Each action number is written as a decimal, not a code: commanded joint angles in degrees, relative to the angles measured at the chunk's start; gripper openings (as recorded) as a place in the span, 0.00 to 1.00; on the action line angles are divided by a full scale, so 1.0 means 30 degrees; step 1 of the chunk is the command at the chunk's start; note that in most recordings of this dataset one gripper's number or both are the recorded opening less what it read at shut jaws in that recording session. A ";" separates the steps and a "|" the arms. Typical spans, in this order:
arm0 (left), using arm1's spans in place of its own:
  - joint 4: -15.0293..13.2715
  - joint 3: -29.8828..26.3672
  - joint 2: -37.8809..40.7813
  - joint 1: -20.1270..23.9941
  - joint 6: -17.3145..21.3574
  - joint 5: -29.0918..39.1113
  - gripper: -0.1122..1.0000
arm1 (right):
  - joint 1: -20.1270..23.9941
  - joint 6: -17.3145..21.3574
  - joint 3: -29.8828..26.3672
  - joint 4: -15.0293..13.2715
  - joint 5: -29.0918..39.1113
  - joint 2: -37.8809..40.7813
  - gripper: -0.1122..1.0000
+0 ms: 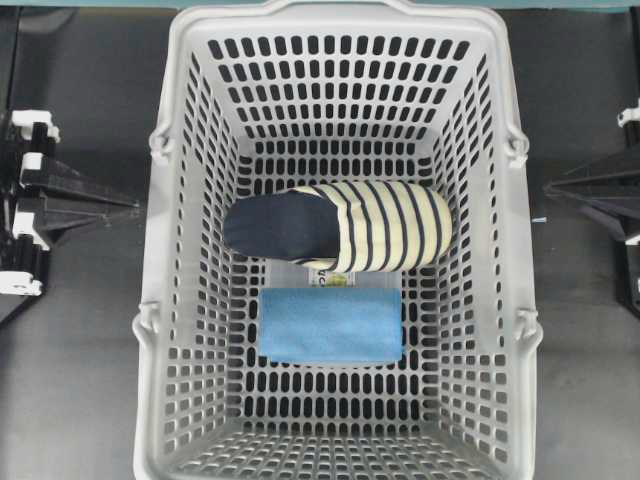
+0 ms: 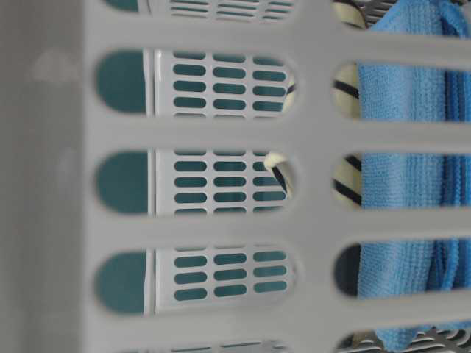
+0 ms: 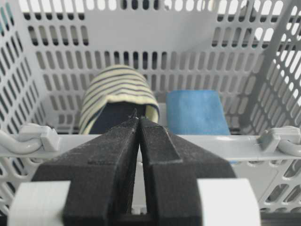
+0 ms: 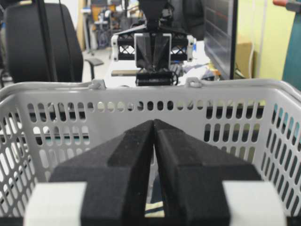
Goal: Pick up the blue cloth from the shopping basket with the left arm.
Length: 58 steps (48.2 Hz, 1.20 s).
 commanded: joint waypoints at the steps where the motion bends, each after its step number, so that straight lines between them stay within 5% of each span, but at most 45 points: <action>1: 0.0820 -0.1025 0.0088 -0.0410 -0.0381 0.0703 0.15 | 0.0088 0.0146 -0.0293 0.0029 -0.0117 0.0205 0.11; 18: 0.0820 -0.7324 0.2402 -0.1992 -0.0762 1.0459 0.10 | 0.0264 0.1025 -0.1729 0.0234 0.3896 -0.0146 0.10; 29: 0.0820 -1.0752 0.5947 -0.2402 -0.0820 1.3506 0.10 | 0.0557 0.1025 -0.2666 0.0234 0.7324 -0.0410 0.12; 34: 0.0820 -1.2363 0.7793 -0.2432 -0.0820 1.4707 0.10 | 0.0791 0.1025 -0.2783 0.0234 0.8438 -0.0439 0.25; 42: 0.0820 -1.4238 0.9990 -0.2578 -0.0820 1.6436 0.10 | 0.1260 0.1025 -0.2812 0.0234 0.8672 -0.0469 0.68; 46: 0.0820 -1.5117 1.1016 -0.2695 -0.0820 1.7227 0.10 | 0.1230 0.1025 -0.2842 0.0234 0.8730 -0.0527 0.81; 58: 0.0820 -1.8164 1.4414 -0.2695 -0.0908 1.9688 0.16 | 0.1260 0.0938 -0.2900 0.0176 0.8760 -0.1201 0.80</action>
